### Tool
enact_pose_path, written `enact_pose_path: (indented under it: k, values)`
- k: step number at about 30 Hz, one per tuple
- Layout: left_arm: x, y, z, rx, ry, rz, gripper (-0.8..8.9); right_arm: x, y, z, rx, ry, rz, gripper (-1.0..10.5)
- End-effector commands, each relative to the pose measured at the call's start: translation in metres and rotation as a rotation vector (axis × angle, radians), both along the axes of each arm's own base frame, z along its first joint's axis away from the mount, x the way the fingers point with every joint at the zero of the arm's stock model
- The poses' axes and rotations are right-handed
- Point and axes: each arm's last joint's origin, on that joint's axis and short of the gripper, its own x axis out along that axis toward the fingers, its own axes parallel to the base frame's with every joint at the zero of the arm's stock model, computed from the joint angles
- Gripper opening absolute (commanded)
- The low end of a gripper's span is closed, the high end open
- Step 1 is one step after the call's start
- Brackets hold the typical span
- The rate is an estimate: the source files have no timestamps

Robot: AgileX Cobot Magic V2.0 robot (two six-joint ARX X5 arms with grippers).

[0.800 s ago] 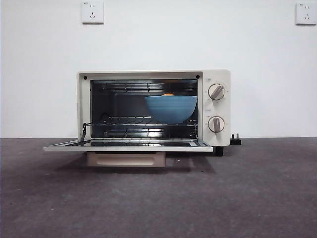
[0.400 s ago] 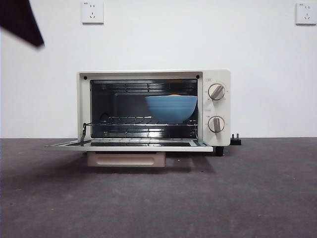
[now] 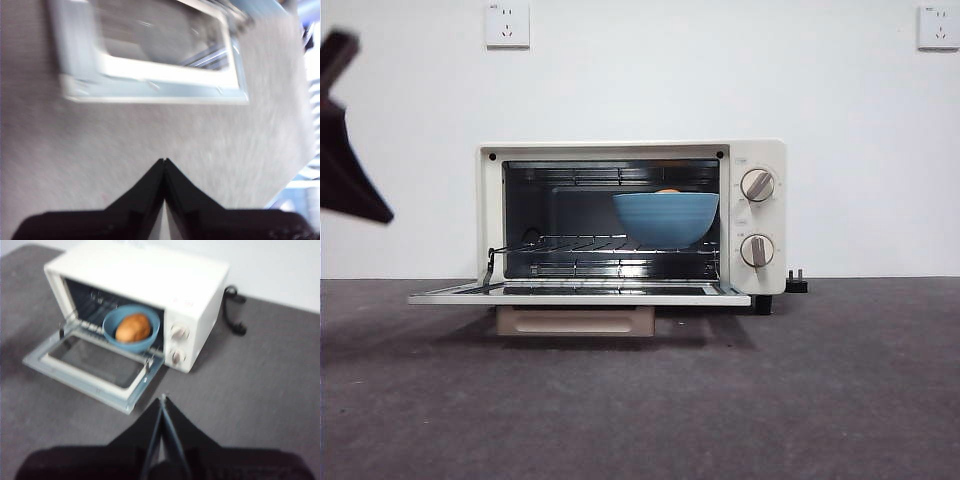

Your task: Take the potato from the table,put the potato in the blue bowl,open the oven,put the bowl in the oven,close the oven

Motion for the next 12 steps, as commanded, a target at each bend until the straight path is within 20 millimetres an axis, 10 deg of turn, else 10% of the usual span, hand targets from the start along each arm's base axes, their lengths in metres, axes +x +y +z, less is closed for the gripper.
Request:
enact_pose_path:
  k: [1, 12]
  values:
    - [0.012, 0.007, -0.026, -0.062, 0.094, 0.029, -0.09, 0.001, 0.001, -0.024, 0.02, 0.046, -0.02, -0.1]
    - [0.044, 0.015, -0.087, -0.141, 0.291, 0.171, -0.08, -0.005, -0.003, -0.039, 0.08, 0.05, -0.051, -0.1]
